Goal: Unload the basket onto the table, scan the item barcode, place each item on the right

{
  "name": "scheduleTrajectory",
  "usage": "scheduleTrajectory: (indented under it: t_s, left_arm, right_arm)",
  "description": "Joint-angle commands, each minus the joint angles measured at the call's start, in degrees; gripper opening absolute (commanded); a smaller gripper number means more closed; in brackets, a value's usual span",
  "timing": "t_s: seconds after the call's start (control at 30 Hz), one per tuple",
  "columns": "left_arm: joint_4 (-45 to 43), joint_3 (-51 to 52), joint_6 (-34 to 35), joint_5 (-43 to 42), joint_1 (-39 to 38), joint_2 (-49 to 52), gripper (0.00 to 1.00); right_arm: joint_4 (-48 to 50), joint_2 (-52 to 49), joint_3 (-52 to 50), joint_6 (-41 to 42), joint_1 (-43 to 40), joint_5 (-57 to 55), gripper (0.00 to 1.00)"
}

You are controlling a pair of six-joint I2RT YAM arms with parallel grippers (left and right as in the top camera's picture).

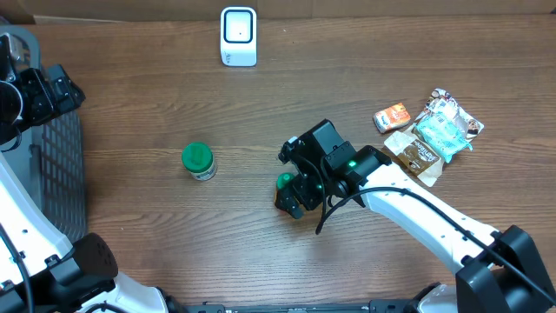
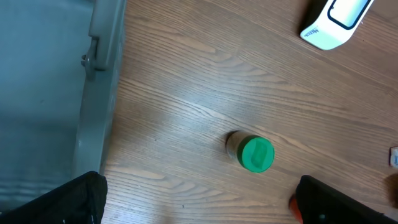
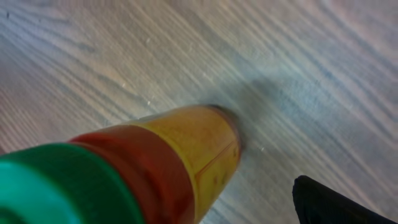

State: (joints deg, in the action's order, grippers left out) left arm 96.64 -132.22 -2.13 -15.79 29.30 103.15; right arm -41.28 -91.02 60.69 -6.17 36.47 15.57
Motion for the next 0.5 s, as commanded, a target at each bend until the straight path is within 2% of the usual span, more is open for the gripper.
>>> scheduleTrajectory:
  t_s: [0.0,0.07,0.37,0.47]
  left_arm:
    - [0.0,0.24,-1.09,-0.11,-0.07,0.35,1.0]
    - [0.0,0.24,-1.11,-0.11,-0.07,0.35,1.0]
    - [0.0,0.24,-1.09,-0.11,-0.07,0.35,1.0]
    - [0.0,0.24,-1.09,-0.11,-0.07,0.35,1.0]
  right_arm:
    - [1.29,0.57,0.59,0.61,0.07,-0.96,0.97]
    - [2.23,0.57,0.59,0.61,0.07,-0.39,0.9]
    - [9.25,0.57,0.55,0.61,0.07,4.04,0.77]
    - [10.47,0.57,0.55,0.59,0.07,4.02,0.69]
